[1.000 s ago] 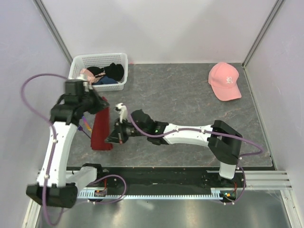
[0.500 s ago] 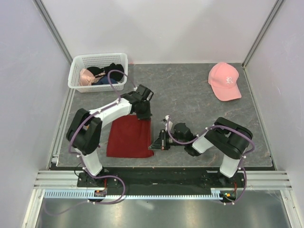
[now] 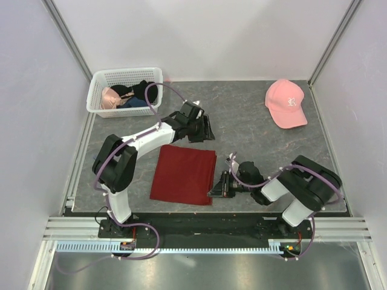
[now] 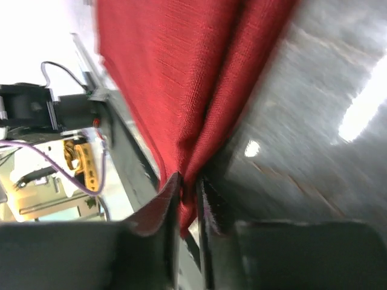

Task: Fold the napkin into a case and place the utensils inside
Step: Turn over the upper triangle folded napkin at the center of the board, then smooth out the lower triangle-folded napkin at the center of the board.

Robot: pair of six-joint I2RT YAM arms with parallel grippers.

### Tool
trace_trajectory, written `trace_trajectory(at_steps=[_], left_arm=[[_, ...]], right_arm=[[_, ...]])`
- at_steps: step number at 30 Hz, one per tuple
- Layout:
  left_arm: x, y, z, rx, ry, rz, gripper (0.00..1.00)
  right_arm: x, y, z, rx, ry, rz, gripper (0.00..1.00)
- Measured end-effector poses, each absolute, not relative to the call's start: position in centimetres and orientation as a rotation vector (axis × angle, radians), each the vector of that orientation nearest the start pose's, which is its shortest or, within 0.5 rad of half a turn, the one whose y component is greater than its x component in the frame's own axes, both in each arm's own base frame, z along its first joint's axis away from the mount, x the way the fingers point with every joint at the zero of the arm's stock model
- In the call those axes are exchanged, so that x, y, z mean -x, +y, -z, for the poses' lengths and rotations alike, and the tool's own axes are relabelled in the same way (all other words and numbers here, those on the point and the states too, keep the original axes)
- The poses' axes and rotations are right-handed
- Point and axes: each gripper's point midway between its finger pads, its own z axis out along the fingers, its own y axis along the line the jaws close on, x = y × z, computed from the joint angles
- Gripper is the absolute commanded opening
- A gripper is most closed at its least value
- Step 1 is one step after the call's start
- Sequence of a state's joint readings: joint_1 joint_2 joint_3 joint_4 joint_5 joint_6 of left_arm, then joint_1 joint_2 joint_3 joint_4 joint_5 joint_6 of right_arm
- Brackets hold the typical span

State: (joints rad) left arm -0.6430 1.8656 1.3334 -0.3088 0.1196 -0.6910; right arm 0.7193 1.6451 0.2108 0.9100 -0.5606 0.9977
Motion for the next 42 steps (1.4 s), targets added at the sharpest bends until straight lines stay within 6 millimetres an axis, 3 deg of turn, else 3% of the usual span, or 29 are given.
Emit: trace_trajectory(at_steps=[4, 5, 9, 12, 15, 18, 20, 23, 27, 34, 38, 42], left_arm=[[-35.6, -32.9, -13.0, -0.04, 2.458, 0.839, 0.72], [-35.4, -32.6, -14.5, -0.055, 2.428, 0.867, 0.72], [-33.1, -30.2, -20.0, -0.121, 2.309, 0.967, 0.67], [-30.8, -28.3, -21.9, -0.18, 2.254, 1.014, 0.62], [-27.2, -27.9, -19.7, -0.248, 2.295, 1.054, 0.64], [-22.4, -28.7, -14.6, -0.339, 2.428, 1.053, 0.64], [-19.4, -29.2, -11.9, -0.414, 2.5, 1.019, 0.64], [-16.4, -30.4, -10.2, -0.532, 2.531, 0.972, 0.64], [-15.6, -31.7, -9.0, -0.584, 2.522, 0.92, 0.55], [-15.1, -32.1, -4.8, -0.584, 2.62, 0.813, 0.39], [-15.3, -32.8, -4.4, -0.559, 2.62, 0.827, 0.31], [-15.4, -33.6, -4.2, -0.535, 2.615, 0.861, 0.26]], right_arm=[[-14.9, 27.6, -2.7, 0.084, 2.489, -1.389, 0.64], [-15.6, 27.3, -3.0, 0.084, 2.492, -1.327, 0.67], [-19.2, 26.0, -4.6, 0.072, 2.495, -1.106, 0.71], [-21.4, 25.3, -4.7, 0.043, 2.526, -0.986, 0.68], [-22.7, 24.7, -3.6, 0.014, 2.586, -0.885, 0.62], [-24.2, 24.7, -3.1, -0.001, 2.614, -0.835, 0.52], [-25.6, 24.7, -2.9, -0.012, 2.619, -0.818, 0.52], [-26.6, 24.5, -2.8, -0.026, 2.617, -0.82, 0.52], [-27.5, 24.1, -2.8, -0.047, 2.616, -0.838, 0.5], [-29.4, 24.6, -2.7, -0.048, 2.58, -0.926, 0.46], [-29.9, 25.3, -2.6, -0.029, 2.561, -0.966, 0.35], [-30.5, 25.6, -2.3, -0.033, 2.556, -0.983, 0.31]])
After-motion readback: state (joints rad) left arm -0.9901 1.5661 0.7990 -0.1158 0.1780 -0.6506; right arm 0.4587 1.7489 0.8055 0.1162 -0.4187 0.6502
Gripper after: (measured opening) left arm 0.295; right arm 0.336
